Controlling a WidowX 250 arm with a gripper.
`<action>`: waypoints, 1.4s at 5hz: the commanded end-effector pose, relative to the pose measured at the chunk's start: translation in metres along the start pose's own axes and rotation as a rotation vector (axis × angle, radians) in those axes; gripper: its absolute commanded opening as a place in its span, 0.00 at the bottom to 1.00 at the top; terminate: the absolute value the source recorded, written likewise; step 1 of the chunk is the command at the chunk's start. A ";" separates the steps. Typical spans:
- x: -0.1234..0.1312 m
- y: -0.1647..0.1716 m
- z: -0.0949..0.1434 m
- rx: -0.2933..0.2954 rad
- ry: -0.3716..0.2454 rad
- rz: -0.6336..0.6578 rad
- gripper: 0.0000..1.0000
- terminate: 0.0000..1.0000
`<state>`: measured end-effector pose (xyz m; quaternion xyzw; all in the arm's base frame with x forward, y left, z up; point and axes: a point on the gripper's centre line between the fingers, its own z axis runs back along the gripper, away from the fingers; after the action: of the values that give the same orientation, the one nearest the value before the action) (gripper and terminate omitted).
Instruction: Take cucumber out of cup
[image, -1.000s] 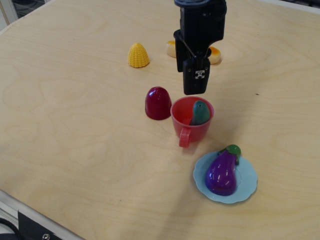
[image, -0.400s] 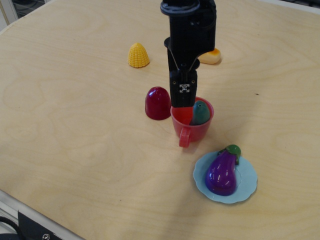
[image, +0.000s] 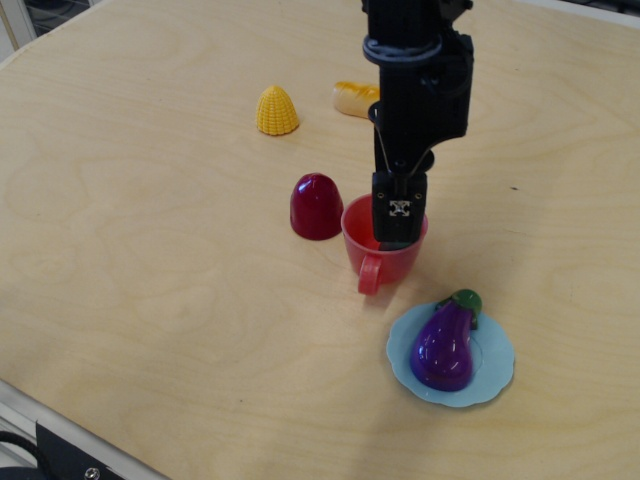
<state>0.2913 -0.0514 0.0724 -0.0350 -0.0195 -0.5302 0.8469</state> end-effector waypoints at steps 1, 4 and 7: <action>-0.004 0.008 -0.005 0.019 -0.003 -0.005 1.00 0.00; -0.006 0.010 -0.005 0.021 0.008 0.007 0.00 0.00; -0.008 0.030 0.036 0.087 -0.033 0.086 0.00 0.00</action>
<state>0.3105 -0.0333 0.0809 -0.0270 -0.0122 -0.4893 0.8716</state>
